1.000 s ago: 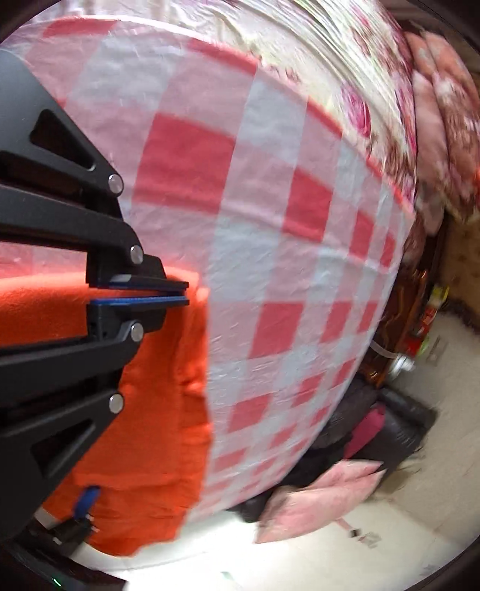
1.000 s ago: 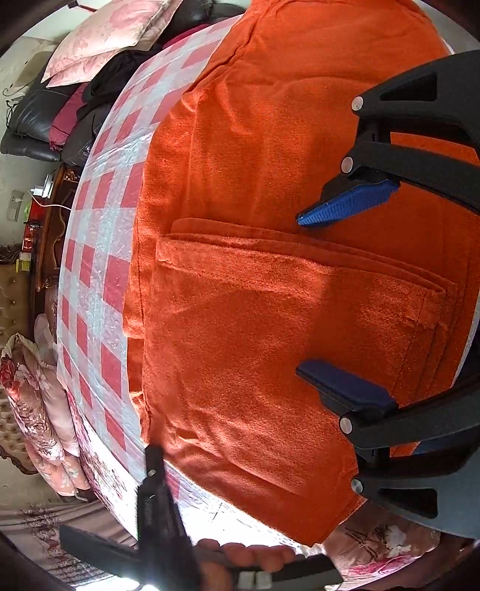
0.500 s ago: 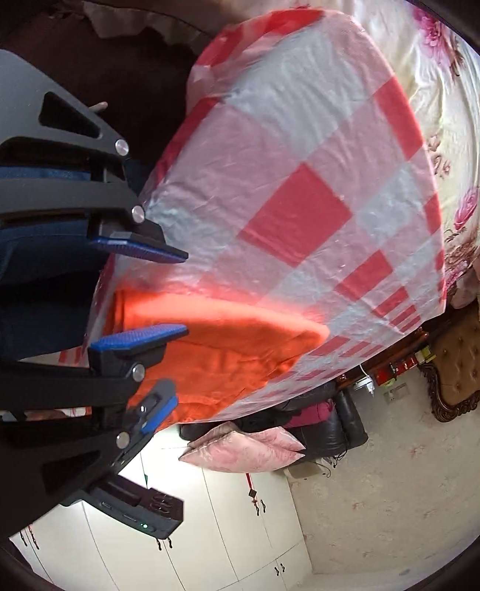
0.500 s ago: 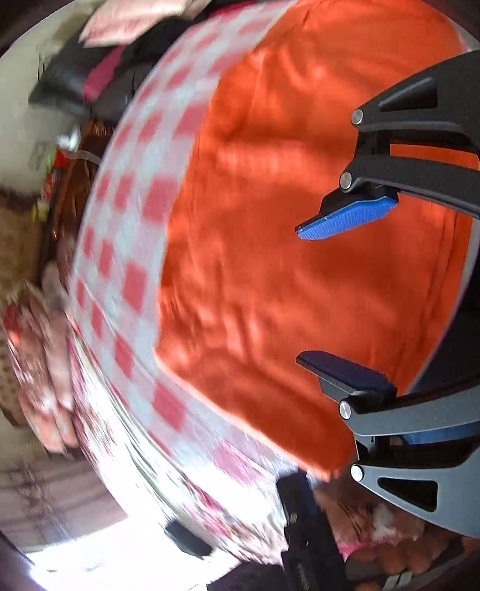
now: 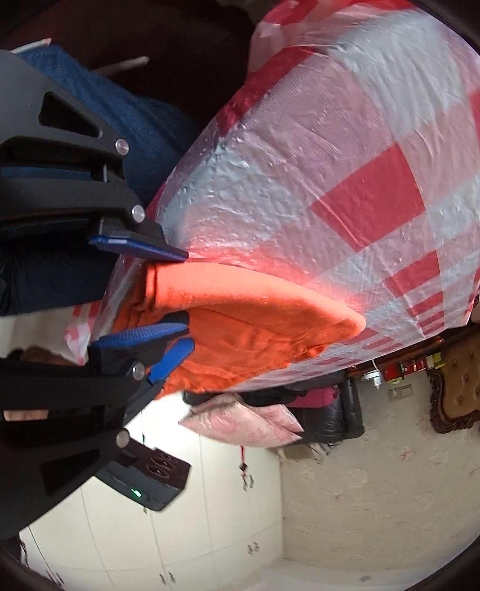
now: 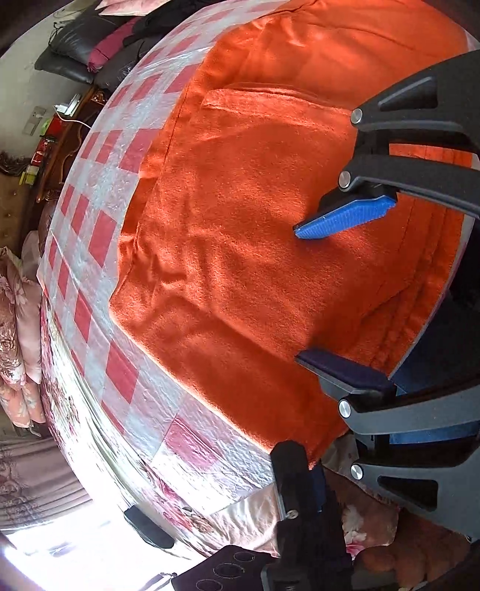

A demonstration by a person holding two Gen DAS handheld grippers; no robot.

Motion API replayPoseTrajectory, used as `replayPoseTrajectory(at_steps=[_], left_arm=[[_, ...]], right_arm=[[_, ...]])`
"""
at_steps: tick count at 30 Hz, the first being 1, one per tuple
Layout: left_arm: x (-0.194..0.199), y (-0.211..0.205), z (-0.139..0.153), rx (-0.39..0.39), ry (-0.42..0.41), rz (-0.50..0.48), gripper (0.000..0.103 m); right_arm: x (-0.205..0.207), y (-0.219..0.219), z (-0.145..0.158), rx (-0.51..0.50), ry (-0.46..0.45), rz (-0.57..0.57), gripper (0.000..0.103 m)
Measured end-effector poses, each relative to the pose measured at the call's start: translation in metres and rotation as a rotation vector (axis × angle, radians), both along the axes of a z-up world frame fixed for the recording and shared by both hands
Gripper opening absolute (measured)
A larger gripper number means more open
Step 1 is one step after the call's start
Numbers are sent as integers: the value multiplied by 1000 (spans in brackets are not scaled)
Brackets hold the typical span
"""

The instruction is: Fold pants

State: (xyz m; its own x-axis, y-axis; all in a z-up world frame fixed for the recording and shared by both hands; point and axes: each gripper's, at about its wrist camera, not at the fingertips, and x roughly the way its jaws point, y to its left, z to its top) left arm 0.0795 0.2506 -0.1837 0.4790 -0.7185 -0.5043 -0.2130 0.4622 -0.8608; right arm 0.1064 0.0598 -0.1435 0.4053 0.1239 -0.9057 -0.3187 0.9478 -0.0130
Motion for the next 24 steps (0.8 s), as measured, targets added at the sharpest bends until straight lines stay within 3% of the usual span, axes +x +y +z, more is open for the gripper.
replayPoseTrajectory(at_steps=[1, 7, 10, 12, 15, 18, 22, 23, 24], left_arm=[[2, -4, 5, 81, 0, -15, 10], [3, -30, 58, 417, -173, -83, 9], [1, -53, 83, 581, -253, -128, 9], [-1, -64, 93, 675, -292, -149, 8], [-6, -86, 106, 814, -371, -193, 8], [-10, -104, 117, 895, -445, -225, 8], [-11, -123, 130, 954, -533, -261, 8], [-10, -128, 133, 959, -552, -269, 8], [-11, -132, 137, 960, -570, -276, 8]], right_arm=[[1, -1, 1, 8, 9, -1, 61], [41, -24, 37, 153, 75, -78, 61], [79, -13, 53, 198, 148, -51, 73], [101, 1, 57, 187, 195, -29, 73], [120, 35, 54, 82, 247, 47, 73], [124, 63, 47, -22, 265, 102, 73], [124, 75, 40, -64, 278, 132, 72], [123, 75, 39, -77, 271, 141, 67], [123, 73, 38, -79, 263, 140, 43]])
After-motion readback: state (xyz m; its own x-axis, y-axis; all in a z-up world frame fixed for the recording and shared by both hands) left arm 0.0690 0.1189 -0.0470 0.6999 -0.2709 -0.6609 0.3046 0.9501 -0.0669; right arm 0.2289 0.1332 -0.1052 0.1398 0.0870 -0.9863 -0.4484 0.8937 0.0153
